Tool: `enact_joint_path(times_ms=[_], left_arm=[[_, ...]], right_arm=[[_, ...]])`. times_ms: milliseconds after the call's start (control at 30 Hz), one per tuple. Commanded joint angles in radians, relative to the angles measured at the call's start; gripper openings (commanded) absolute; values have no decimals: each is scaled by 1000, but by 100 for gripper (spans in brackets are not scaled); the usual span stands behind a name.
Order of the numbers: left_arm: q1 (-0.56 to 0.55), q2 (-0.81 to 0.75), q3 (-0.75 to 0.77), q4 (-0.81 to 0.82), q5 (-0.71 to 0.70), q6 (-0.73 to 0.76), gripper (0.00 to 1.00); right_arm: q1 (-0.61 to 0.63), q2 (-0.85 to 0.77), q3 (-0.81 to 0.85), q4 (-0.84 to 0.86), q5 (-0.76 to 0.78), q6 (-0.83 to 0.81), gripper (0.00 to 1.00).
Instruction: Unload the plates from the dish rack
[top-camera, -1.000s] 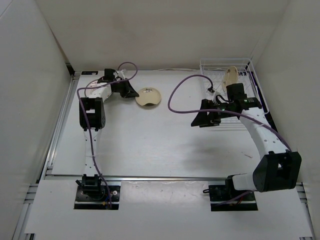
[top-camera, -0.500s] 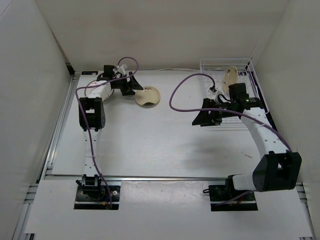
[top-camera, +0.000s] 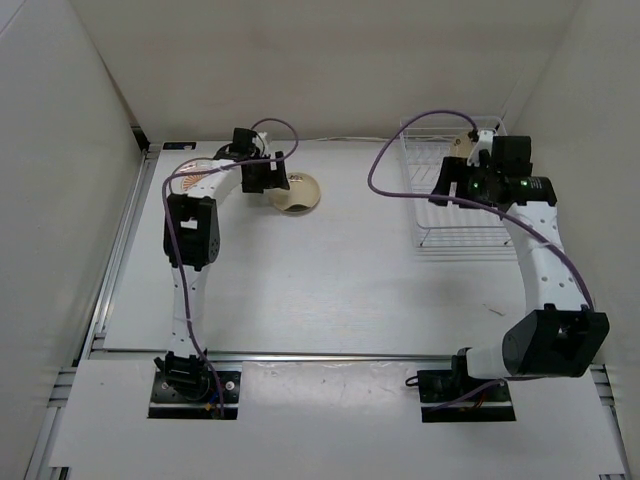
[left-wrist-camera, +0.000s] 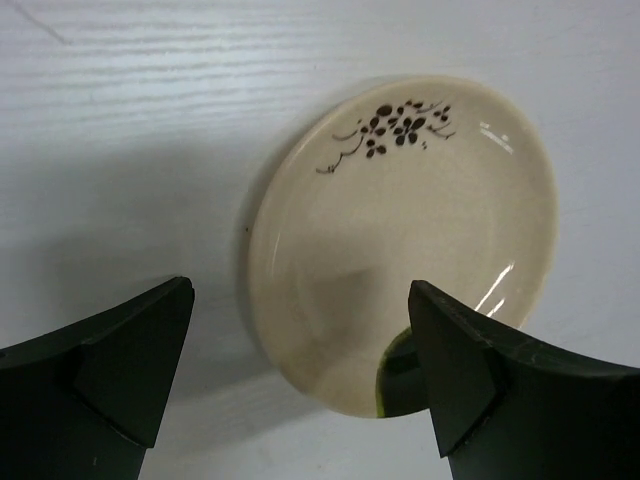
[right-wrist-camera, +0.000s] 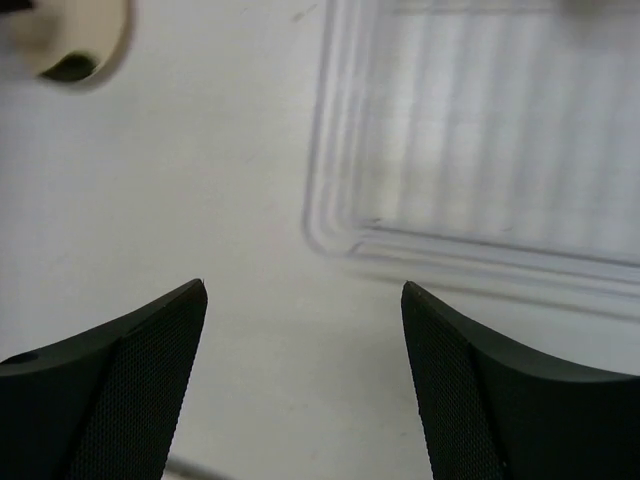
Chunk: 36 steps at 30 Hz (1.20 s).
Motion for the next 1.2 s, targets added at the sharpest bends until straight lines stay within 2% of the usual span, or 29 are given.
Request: enact_joint_path(times_ms=[0, 133, 167, 233, 267, 400, 467, 667, 967, 1167], left_arm=[[-35, -152, -32, -31, -258, 47, 100], [-44, -304, -69, -31, -258, 70, 100], [-44, -333, -80, -31, -240, 86, 100], [-44, -428, -127, -40, -203, 95, 100], [-44, -462, -150, -40, -154, 107, 100], [-44, -614, -299, -51, 32, 161, 100], [-44, -683, -342, -61, 98, 185, 100], [-44, -778, -434, -71, 98, 215, 100], [-44, -778, -444, -98, 89, 234, 100], [-44, -768, -434, -107, 132, 234, 100]], right_arm=[[-1, 60, 127, 107, 368, -37, 82], [-22, 202, 221, 152, 377, -97, 66], [-22, 232, 242, 152, 377, -115, 59], [-33, 319, 317, 161, 377, -129, 53], [-33, 353, 353, 161, 386, -139, 43], [-53, 540, 537, 170, 432, -160, 36], [-53, 586, 615, 181, 455, -171, 36], [-53, 701, 715, 240, 523, -206, 42], [-73, 835, 795, 261, 532, -257, 42], [-102, 890, 847, 282, 532, -268, 42]])
